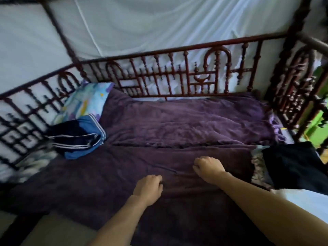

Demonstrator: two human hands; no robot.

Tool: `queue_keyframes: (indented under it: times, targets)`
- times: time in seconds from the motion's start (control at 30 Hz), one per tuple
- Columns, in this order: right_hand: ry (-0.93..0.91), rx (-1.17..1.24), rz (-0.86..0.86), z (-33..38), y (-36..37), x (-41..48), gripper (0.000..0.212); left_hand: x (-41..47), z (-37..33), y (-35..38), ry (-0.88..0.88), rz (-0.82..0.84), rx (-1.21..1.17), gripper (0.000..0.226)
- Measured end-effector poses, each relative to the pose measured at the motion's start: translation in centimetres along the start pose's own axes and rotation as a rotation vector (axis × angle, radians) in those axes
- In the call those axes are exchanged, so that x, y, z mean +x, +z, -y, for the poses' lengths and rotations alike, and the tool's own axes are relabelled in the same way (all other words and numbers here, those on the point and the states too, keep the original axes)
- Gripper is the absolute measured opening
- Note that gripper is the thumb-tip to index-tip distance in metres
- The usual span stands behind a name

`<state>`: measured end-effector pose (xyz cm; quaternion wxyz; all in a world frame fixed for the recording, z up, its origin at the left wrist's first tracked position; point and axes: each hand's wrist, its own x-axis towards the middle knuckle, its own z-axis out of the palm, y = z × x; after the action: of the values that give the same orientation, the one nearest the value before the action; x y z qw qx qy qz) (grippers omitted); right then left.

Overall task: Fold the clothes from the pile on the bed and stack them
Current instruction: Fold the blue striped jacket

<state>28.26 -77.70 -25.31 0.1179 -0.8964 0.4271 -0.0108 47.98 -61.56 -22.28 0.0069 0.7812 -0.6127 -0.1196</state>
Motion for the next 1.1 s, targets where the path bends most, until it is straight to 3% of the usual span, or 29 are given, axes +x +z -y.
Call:
queue_keyframes:
  times: [0.07, 0.3, 0.5, 0.83, 1.1]
  targets:
    - [-0.015, 0.003, -0.001, 2.5, -0.4, 0.5, 0.029, -1.6, 2.5, -0.9, -0.041, -0.03, 0.018, 0.021]
    - [-0.374, -0.037, -0.048, 23.5, -2.0, 5.0, 0.027, -14.4, 18.9, -7.1, -0.338, -0.18, 0.02, 0.02]
    - [-0.55, -0.032, -0.02, 36.5, -0.8, 10.1, 0.026, -19.1, 29.1, -8.1, -0.508, -0.205, -0.023, 0.025]
    - [-0.575, 0.021, 0.075, 50.7, 5.4, 24.4, 0.028, -16.0, 47.1, -11.0, -0.65, -0.14, -0.005, 0.028]
    - [-0.519, -0.037, 0.102, 59.9, 6.6, 34.4, 0.027, -11.5, 59.6, -13.4, -0.635, -0.161, -0.029, 0.027]
